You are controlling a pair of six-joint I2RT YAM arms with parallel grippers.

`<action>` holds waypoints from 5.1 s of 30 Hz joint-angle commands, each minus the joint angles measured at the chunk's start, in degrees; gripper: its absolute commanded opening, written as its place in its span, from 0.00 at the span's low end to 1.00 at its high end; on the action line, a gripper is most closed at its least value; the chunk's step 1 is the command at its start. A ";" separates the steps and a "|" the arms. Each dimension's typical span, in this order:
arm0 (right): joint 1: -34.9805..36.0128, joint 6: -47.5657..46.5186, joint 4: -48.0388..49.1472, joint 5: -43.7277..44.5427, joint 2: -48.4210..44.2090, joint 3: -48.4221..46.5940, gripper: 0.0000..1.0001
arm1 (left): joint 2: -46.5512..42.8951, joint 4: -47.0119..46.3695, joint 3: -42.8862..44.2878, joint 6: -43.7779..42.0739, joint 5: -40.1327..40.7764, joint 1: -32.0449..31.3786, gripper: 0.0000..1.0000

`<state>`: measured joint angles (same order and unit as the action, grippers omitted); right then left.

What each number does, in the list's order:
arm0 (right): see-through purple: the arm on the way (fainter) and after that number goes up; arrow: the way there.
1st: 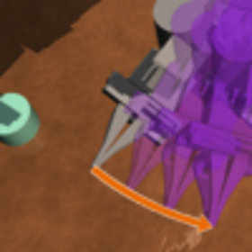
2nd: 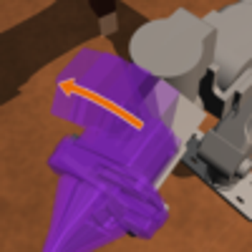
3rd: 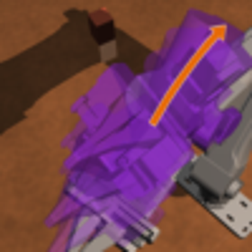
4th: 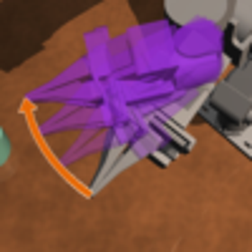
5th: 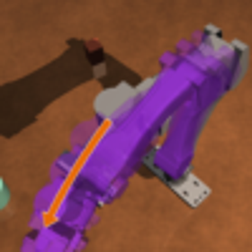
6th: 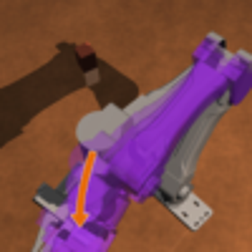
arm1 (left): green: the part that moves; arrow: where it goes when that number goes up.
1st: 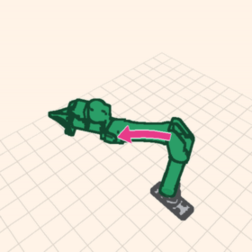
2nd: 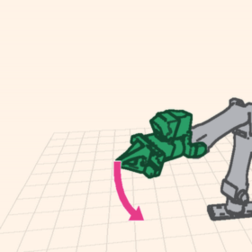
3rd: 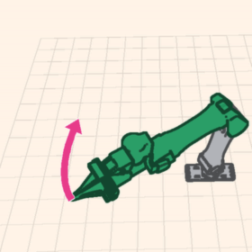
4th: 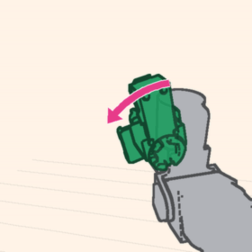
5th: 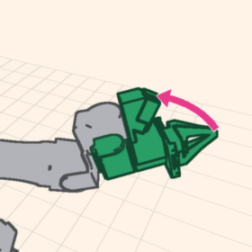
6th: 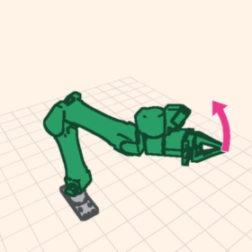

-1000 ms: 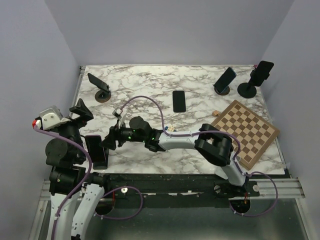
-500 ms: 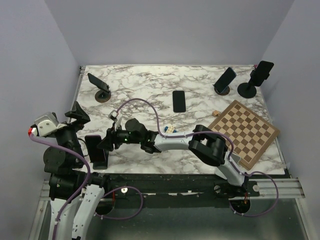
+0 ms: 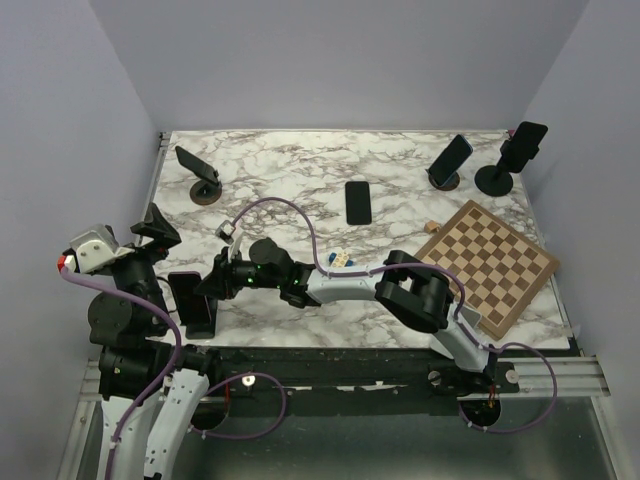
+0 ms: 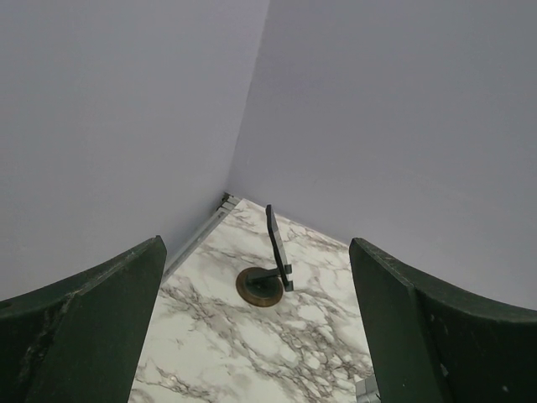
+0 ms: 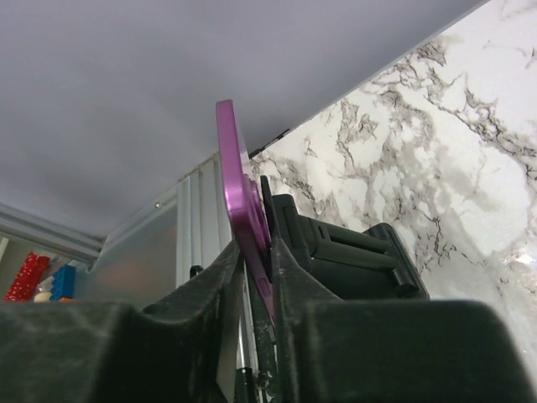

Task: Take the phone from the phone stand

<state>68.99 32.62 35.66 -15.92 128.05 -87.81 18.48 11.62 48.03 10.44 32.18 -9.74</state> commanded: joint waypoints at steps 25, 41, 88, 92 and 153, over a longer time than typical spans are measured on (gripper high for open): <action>0.33 5.07 -0.05 0.54 -18.82 5.74 0.01 | -5.31 -2.88 -2.60 -0.31 6.30 0.29 0.96; -22.89 4.14 -26.81 -10.68 -32.32 16.72 0.01 | -5.69 -2.65 -3.02 1.34 5.84 -0.72 0.99; -50.89 13.33 -38.39 -19.28 9.41 -13.36 0.01 | -1.69 -1.78 -2.51 2.04 1.85 -2.31 0.98; -50.89 13.43 -38.32 -17.72 10.19 -13.10 0.01 | -1.68 -1.77 -2.51 2.13 1.91 -2.37 0.98; -49.23 1.22 -55.03 -6.76 0.15 -17.53 0.63 | 0.89 -1.07 -2.24 3.09 -0.40 -2.48 0.97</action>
<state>19.09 36.36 -16.43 -25.36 135.17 -107.04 18.15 9.56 45.50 13.13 33.74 -12.08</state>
